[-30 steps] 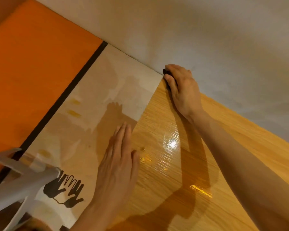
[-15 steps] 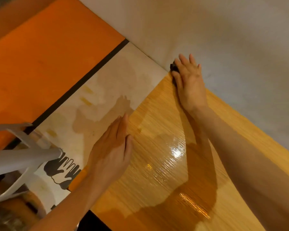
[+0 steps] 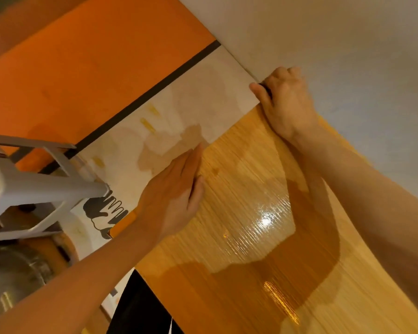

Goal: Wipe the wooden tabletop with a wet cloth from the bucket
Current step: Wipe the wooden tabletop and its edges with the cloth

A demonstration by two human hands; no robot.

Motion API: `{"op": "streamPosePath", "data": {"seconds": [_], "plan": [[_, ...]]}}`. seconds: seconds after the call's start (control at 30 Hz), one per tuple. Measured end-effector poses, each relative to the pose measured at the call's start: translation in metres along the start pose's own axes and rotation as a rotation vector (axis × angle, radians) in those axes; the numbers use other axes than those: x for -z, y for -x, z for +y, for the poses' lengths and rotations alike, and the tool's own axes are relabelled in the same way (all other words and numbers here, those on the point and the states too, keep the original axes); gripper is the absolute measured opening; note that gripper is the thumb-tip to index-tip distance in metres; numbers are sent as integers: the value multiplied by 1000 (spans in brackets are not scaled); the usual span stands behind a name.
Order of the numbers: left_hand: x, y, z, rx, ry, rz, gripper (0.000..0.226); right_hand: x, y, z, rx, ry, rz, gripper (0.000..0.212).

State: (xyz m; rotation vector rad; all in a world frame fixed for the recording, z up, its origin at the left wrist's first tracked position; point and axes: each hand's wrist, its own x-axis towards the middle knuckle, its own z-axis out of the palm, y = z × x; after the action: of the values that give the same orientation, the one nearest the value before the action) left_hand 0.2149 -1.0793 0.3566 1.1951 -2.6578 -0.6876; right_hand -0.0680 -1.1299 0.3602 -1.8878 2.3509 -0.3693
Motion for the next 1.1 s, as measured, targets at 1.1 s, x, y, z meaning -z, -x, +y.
{"op": "streamPosePath", "data": {"seconds": [1.1], "plan": [[22, 94, -11, 378, 24, 63, 51, -23, 68, -132, 372, 123, -63, 54]]}}
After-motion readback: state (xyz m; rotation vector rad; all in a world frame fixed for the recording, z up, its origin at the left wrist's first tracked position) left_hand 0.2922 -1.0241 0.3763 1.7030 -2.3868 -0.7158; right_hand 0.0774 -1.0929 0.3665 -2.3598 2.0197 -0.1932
